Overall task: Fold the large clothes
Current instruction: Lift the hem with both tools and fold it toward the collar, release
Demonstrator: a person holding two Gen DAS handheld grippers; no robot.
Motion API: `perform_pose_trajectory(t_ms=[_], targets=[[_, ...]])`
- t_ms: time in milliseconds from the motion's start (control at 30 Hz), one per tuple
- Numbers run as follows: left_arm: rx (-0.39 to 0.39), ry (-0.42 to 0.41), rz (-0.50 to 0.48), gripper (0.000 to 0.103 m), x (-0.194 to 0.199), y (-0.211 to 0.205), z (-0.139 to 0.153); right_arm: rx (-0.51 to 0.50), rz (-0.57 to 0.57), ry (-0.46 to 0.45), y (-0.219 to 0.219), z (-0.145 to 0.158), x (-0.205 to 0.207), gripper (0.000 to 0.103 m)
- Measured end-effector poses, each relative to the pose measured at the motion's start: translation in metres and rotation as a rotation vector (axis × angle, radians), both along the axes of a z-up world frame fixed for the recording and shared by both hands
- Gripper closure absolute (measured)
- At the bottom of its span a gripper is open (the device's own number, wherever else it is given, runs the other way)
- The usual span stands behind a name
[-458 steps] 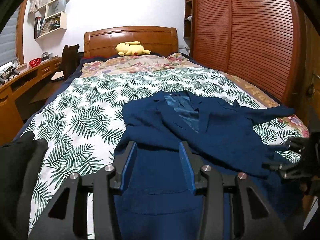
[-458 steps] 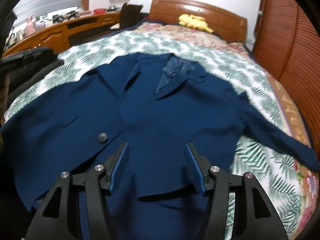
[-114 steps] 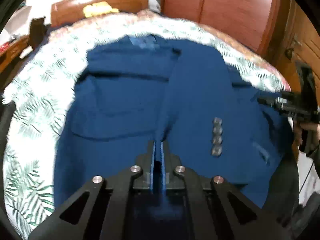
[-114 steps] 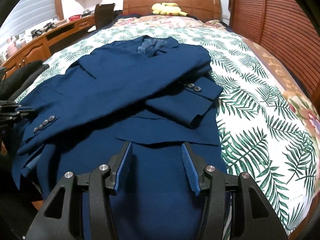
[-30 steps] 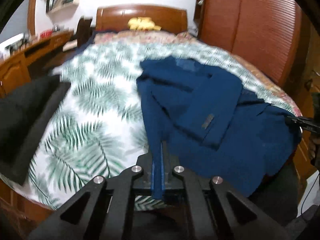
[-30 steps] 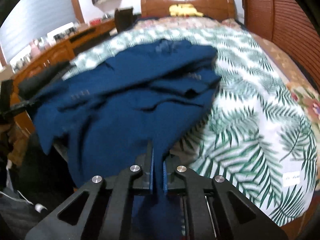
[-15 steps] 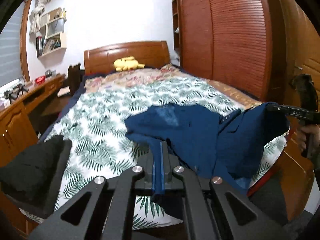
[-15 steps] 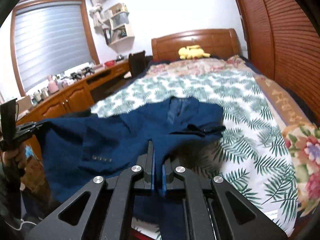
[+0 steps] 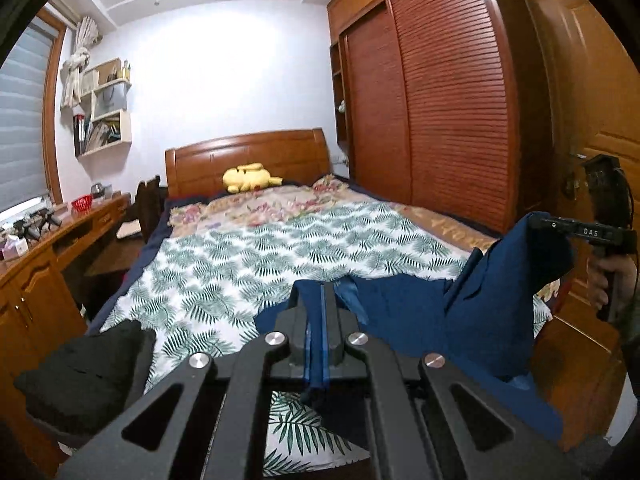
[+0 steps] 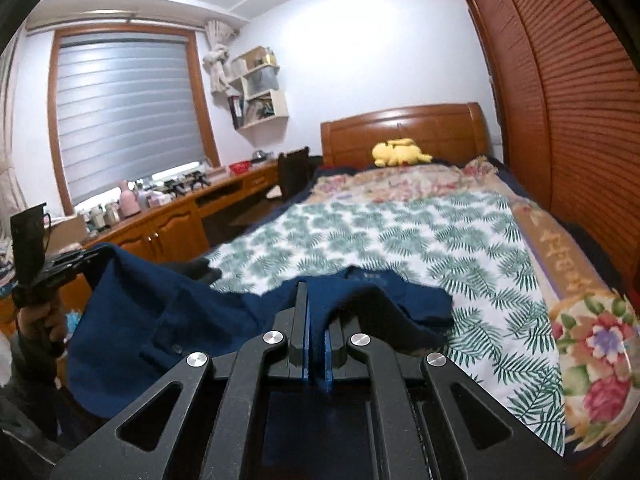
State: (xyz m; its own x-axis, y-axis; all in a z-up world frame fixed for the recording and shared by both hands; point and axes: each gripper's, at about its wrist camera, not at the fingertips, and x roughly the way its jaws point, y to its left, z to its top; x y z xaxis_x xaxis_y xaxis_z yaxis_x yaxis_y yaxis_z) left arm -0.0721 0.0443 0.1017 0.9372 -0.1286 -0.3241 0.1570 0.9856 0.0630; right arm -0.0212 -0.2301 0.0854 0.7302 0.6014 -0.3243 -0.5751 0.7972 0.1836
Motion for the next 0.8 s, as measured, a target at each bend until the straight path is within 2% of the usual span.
perform_pose_trajectory(t_ms=[133, 233, 333, 500, 700, 800], targets=[[-0.013, -0.036, 0.022, 0.103, -0.006, 0.007, 0.010, 0.023, 0.021, -0.039, -0.006, 0.016, -0.018, 0.101], [-0.021, -0.021, 0.055, 0.103, 0.014, 0.018, 0.009, 0.014, 0.008, -0.055, -0.009, 0.023, -0.013, 0.101], [-0.022, 0.015, 0.084, 0.103, 0.050, 0.030, 0.001, -0.024, -0.047, -0.026, -0.008, 0.018, 0.021, 0.101], [-0.001, 0.050, 0.143, 0.103, 0.119, 0.044, -0.014, -0.107, -0.118, 0.040, -0.002, -0.010, 0.094, 0.101], [-0.016, 0.060, 0.175, 0.103, 0.188, 0.057, -0.036, -0.176, -0.193, 0.034, 0.012, -0.045, 0.174, 0.100], [-0.051, 0.073, 0.151, 0.103, 0.212, 0.061, -0.051, -0.208, -0.221, 0.038, 0.019, -0.061, 0.206, 0.100]])
